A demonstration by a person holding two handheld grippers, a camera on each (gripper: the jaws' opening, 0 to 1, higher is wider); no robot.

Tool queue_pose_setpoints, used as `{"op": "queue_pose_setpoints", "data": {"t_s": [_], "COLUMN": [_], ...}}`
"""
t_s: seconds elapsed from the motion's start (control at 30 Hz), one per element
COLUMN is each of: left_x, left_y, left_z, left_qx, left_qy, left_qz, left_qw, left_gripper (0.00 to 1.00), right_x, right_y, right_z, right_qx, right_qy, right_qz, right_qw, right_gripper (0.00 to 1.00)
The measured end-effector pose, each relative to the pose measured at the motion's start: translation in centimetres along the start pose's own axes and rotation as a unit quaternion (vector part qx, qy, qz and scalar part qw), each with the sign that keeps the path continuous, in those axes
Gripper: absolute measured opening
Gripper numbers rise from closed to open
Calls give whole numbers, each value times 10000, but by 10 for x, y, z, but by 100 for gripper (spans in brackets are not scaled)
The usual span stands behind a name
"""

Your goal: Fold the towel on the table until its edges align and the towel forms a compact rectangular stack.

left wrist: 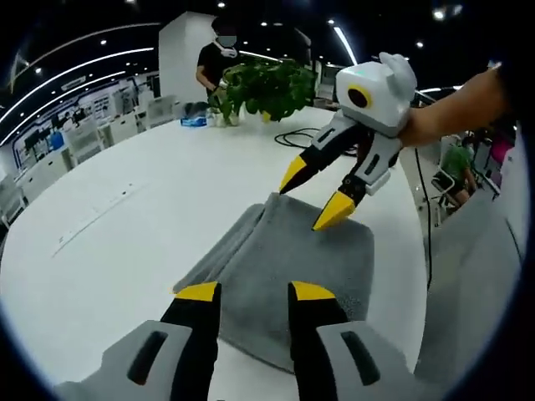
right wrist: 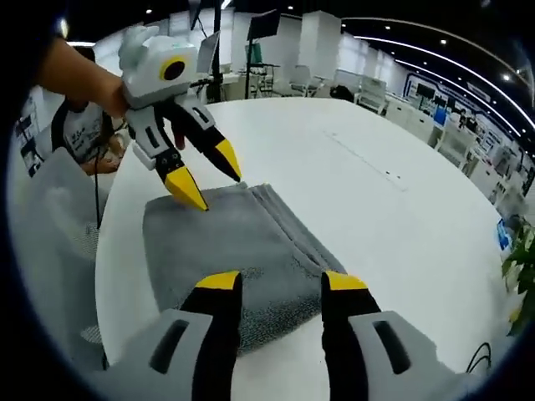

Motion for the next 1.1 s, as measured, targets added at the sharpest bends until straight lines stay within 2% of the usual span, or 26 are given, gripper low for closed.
{"op": "queue_pose_setpoints", "data": {"t_s": [0.1,0.2,0.27,0.33,0.43,0.47,0.53,0.63,0.67,0.7,0.77,0.83,0.9,0.97,1.03,1.07,1.1], "left_x": [-18,-33,-39,-42,-35,-32,-31,-26,-24,-24,-24,-23,-21,-18,-12,-10,-10], "left_y": [-1,7,14,20,33,37,38,39,40,40,40,37,33,31,29,30,29], "left_z": [5,8,10,10,11,11,9,6,5,4,6,9,11,15,19,21,22], "left_qx": [-108,-30,114,206,506,608,621,690,694,699,707,626,459,364,250,225,153], "left_qy": [311,632,758,736,507,445,413,249,222,213,208,182,81,-24,-209,-265,-302], "left_qz": [-27,28,-174,-195,-272,-326,-489,-376,-359,-335,-333,-216,22,157,269,357,435], "left_qw": [9995,9980,9969,9969,9971,9966,9960,9966,9967,9968,9967,9976,9989,9992,9991,9988,9985], "left_gripper": [38,48,48,46,46,46,46,46,46,46,46,45,45,45,46,48,50], "right_x": [8,10,12,15,18,20,20,20,22,22,23,22,20,16,15,19,23], "right_y": [4,8,12,15,21,28,33,39,44,45,41,37,32,33,29,26,23], "right_z": [7,7,6,6,5,6,6,3,1,0,1,4,7,9,9,11,13], "right_qx": [32,3,4,42,129,277,390,451,593,605,591,510,274,247,-59,-211,-272], "right_qy": [-85,-108,-118,-119,-120,-149,-149,-137,-186,-210,-174,-72,135,299,446,499,494], "right_qz": [311,371,307,287,217,267,356,337,465,615,601,486,49,-29,-232,-470,-567], "right_qw": [9995,9993,9995,9995,9996,9991,9985,9983,9970,9961,9963,9975,9995,9992,9987,9974,9968], "right_gripper": [22,14,8,5,7,8,6,6,6,5,5,5,6,9,16,21,28]}}
Point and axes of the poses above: the point that each gripper's makers call its tool centre point, and the gripper's own axes: z roughly backward along the fingers, x roughly to its left, y roughly out of its underside, the point moved 1 cm from there along z, roughly backward along the fingers, and after that the axes turned 14 degrees about -x, right-handed, at the moved point
